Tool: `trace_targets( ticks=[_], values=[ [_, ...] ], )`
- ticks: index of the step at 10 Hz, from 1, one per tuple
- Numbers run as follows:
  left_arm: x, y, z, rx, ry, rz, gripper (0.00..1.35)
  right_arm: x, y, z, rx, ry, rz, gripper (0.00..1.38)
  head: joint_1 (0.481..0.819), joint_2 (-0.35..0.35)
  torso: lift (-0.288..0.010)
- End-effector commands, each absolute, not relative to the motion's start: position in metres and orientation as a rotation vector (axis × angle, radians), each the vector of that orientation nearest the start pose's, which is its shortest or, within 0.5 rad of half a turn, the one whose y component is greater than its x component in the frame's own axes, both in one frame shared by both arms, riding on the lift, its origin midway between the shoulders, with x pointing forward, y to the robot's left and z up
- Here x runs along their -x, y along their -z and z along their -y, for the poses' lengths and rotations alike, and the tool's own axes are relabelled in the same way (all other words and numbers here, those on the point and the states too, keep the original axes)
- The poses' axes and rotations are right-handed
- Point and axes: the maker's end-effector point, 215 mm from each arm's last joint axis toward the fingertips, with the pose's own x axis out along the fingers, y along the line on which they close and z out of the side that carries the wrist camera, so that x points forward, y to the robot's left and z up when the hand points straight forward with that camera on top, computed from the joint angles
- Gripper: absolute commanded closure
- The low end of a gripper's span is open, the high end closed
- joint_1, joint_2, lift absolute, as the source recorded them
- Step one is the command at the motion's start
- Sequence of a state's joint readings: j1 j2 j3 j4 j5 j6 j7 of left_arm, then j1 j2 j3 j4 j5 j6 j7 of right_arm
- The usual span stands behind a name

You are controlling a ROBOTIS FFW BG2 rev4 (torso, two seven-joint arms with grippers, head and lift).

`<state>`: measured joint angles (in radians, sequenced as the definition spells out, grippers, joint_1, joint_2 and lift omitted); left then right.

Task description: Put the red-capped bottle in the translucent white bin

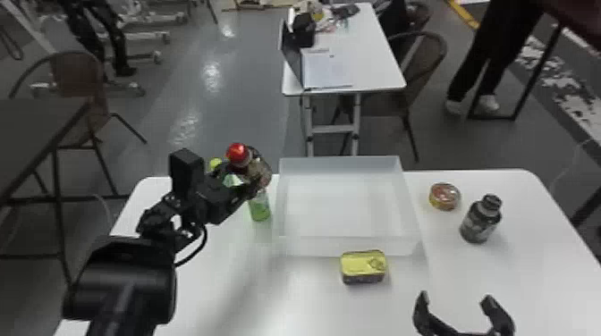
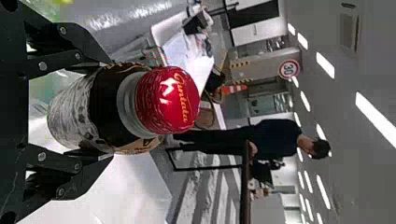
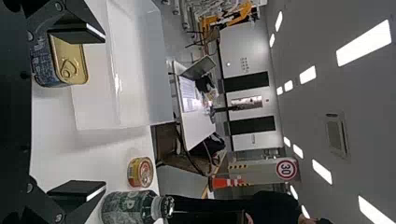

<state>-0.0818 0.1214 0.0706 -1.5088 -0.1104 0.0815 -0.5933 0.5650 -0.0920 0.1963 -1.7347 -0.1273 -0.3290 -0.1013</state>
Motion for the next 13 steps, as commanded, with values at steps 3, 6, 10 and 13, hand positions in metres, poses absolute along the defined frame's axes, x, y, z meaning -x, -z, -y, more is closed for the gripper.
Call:
trace_targets(
  ticks=[3,6,10,13],
  values=[
    [-0.601,0.379,-0.113,-0.093,0.663,-0.127,0.99,-0.385,0.441,0.166,-0.135,-0.069,-0.103,0.18,0.695,-0.022,0.000],
    [-0.600,0.460,-0.095,-0.065,0.708,-0.283,0.99,-0.386,0.443,0.167,-0.142,-0.068,-0.107,0.18,0.695,-0.076,0.000],
    [-0.617,0.469,-0.091,-0.099,0.707,-0.313,0.44,-0.387,0.444,0.169,-0.141,-0.079,-0.106,0.18,0.695,-0.080,0.000],
    [-0.621,0.462,-0.088,-0.082,0.707,-0.306,0.16,-0.392,0.441,0.170,-0.138,-0.085,-0.096,0.18,0.695,-0.089,0.000]
  ],
)
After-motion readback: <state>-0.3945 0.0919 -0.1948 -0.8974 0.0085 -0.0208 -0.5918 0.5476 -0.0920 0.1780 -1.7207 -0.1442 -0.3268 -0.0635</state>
